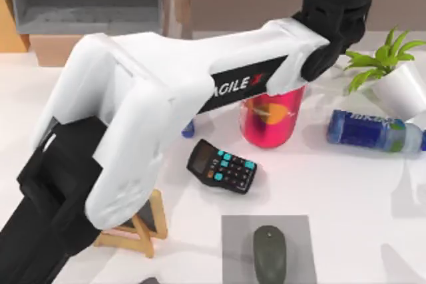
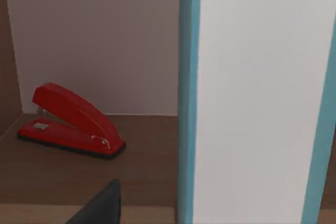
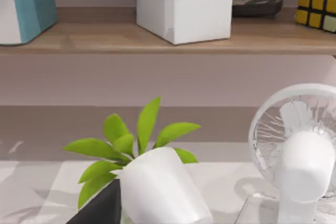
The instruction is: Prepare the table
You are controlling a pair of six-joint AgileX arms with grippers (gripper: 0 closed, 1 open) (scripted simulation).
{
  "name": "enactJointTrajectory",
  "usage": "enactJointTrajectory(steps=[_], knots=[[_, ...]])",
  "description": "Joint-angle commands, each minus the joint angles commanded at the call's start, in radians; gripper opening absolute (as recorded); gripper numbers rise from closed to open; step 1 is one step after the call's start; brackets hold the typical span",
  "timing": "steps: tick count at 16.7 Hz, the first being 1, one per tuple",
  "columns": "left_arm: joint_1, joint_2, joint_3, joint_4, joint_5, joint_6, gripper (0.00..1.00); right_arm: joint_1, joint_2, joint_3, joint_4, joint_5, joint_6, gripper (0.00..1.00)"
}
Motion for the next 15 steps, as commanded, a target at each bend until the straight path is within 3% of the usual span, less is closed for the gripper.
enactJointTrajectory(steps=[9,15], knots=[[0.042,0.052,0.082,-0.032,0.042,-0.003,1.00,0.000,0.000,0.000,0.000,0.000,0.000,1.00],[0.042,0.052,0.082,-0.032,0.042,-0.003,0.55,0.000,0.000,0.000,0.000,0.000,0.000,1.00]])
